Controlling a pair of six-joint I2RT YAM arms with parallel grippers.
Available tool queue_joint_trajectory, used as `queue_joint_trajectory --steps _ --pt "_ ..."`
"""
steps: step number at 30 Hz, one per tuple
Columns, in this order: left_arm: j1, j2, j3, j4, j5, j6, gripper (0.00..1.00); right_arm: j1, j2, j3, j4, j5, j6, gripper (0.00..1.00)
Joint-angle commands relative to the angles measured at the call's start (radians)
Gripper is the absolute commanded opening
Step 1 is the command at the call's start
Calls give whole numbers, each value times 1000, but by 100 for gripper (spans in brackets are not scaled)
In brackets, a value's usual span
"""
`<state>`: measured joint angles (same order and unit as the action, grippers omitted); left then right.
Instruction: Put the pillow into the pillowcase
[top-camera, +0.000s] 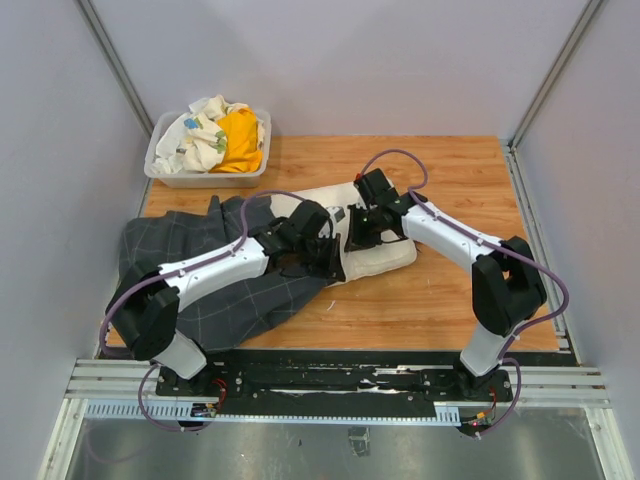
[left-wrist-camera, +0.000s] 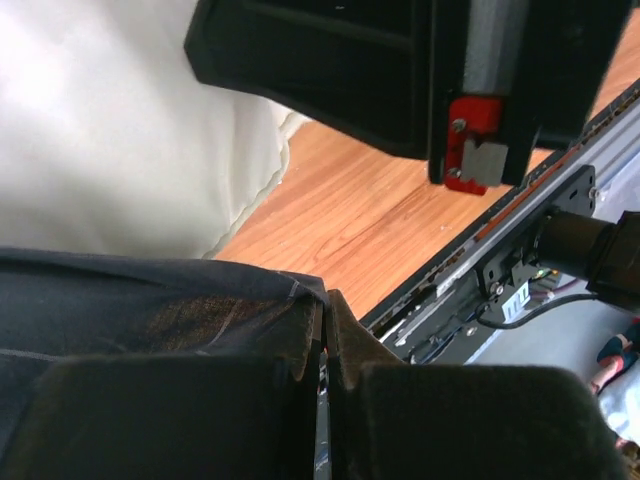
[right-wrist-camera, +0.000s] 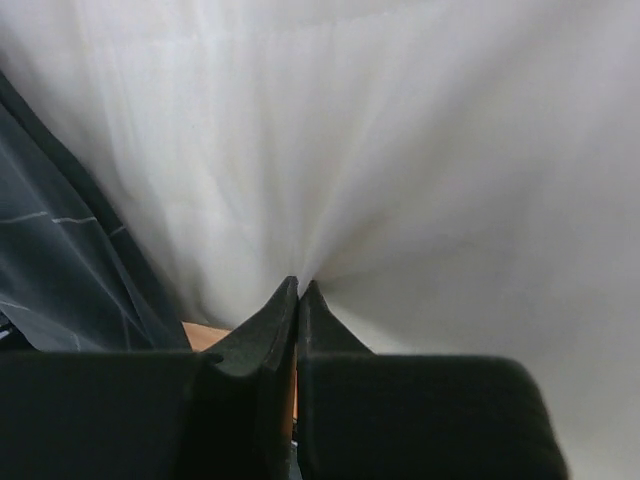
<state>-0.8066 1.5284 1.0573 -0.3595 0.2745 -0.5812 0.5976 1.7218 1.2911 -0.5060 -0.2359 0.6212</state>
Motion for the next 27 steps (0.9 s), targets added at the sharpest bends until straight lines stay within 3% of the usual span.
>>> queue_joint_trajectory --steps 1,8,14,21,27 --pt "-16 17 120 47 59 7 0 24 -3 73 44 -45 10 1" --pt "-14 0 29 32 11 11 2 24 -28 35 35 -36 -1 1" --pt "17 -64 32 -79 -117 6 40 25 -53 -39 37 -15 -25 1" --pt "104 -92 247 -300 -359 -13 46 31 -78 -91 28 34 -52 1" --pt "308 15 373 -389 -515 24 50 33 -108 -116 24 72 -82 1"
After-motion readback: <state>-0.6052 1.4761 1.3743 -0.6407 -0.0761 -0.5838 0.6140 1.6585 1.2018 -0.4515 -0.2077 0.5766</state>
